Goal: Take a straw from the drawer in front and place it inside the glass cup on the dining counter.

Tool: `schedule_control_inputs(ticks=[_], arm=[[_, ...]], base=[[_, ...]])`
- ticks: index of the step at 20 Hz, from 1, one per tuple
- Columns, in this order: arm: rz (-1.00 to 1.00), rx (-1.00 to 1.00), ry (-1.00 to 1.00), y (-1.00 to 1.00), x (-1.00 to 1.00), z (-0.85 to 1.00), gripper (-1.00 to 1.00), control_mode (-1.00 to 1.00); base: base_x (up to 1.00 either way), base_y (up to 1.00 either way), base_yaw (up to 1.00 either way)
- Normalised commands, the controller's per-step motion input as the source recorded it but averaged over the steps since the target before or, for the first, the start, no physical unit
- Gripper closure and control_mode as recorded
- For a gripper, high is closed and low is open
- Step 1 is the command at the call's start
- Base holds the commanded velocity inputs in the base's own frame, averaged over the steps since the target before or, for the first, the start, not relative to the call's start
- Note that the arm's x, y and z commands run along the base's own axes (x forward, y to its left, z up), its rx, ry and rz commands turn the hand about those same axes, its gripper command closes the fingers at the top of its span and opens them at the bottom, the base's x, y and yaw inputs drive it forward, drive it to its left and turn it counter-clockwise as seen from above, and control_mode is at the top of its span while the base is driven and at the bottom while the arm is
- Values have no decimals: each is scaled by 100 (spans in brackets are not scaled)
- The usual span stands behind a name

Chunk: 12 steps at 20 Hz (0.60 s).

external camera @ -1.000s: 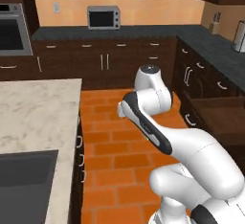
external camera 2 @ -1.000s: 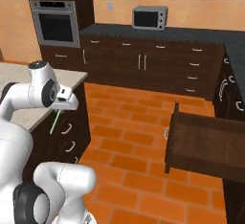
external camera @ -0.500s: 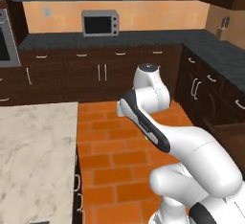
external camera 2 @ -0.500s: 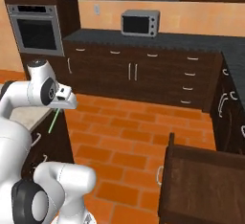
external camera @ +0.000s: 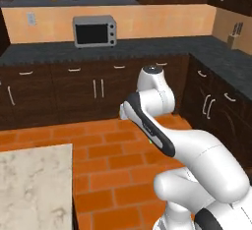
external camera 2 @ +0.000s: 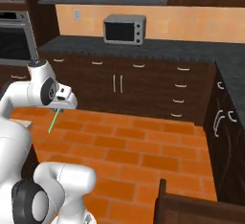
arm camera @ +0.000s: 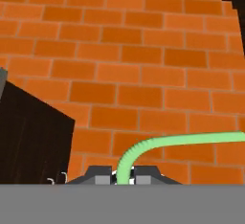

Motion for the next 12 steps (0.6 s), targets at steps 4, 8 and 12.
schedule_control_inputs(ticks=[4, 8, 12], arm=[[0, 0, 0, 0, 0, 0, 100, 100], [0, 0, 0, 0, 0, 0, 100, 100], [0, 0, 0, 0, 0, 0, 100, 100]], base=[[100, 0, -9], [100, 7, -3], [100, 5, 10]])
